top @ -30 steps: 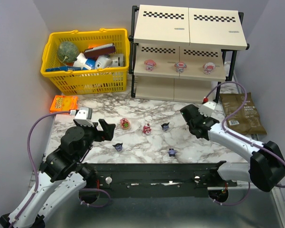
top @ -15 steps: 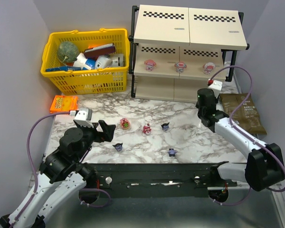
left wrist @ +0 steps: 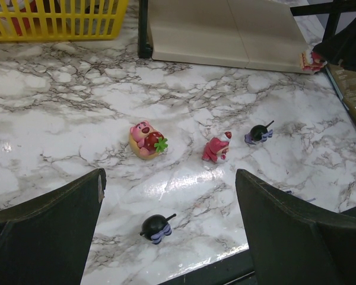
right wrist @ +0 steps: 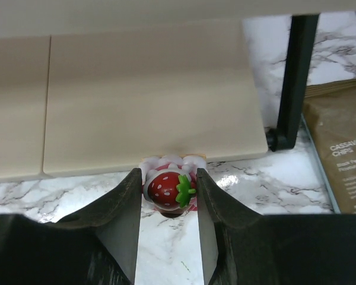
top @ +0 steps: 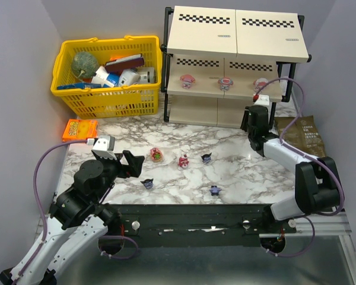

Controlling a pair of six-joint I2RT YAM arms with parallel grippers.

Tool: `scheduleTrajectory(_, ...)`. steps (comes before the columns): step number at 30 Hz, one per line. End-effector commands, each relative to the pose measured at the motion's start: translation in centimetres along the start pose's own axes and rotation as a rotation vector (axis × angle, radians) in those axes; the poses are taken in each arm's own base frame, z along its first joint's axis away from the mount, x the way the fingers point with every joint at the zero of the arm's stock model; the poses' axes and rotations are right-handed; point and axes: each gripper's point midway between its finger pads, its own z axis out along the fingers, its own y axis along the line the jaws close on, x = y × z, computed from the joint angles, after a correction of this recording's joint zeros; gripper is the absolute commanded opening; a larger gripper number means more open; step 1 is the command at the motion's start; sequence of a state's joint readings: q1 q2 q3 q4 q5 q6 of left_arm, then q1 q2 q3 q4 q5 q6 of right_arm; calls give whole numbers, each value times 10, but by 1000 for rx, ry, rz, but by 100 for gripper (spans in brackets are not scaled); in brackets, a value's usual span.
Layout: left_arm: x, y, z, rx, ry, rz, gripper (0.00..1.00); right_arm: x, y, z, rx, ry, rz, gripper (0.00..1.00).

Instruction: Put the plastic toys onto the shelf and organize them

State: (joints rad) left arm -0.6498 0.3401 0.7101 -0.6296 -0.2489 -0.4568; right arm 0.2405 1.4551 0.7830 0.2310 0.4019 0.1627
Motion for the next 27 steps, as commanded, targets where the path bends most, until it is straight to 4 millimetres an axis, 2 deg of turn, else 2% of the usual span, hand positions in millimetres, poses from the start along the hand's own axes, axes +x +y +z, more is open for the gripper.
scheduleTrajectory(1, 2, -3, 0, 23, -2, 6, 99, -35, 7, 7, -23, -81, -3, 13)
scheduleTrajectory(2, 1, -3, 1, 21, -1, 7, 99, -41, 7, 10, -26, -88, -12, 13)
scheduleTrajectory(5, 1, -3, 1, 22, -2, 8, 99, -34, 8, 18, -26, -59, -78, 13)
scheduleTrajectory(6, 1, -3, 1, 22, -2, 8, 99, -39, 9, 20, -28, -64, -80, 13)
scheduleTrajectory(11, 1, -3, 1, 23, 0, 8, 99, -34, 15, 35, -37, -31, -132, 13)
scheduleTrajectory(13, 2, -3, 2, 22, 2, 9, 99, -31, 16, 36, -53, -6, -177, 14)
scheduleTrajectory(18, 1, -4, 1, 24, 0, 7, 99, -25, 21, 34, -79, 18, -164, 15)
scheduleTrajectory(27, 1, -3, 1, 23, 0, 8, 99, -30, 27, 26, -111, 15, -99, 18)
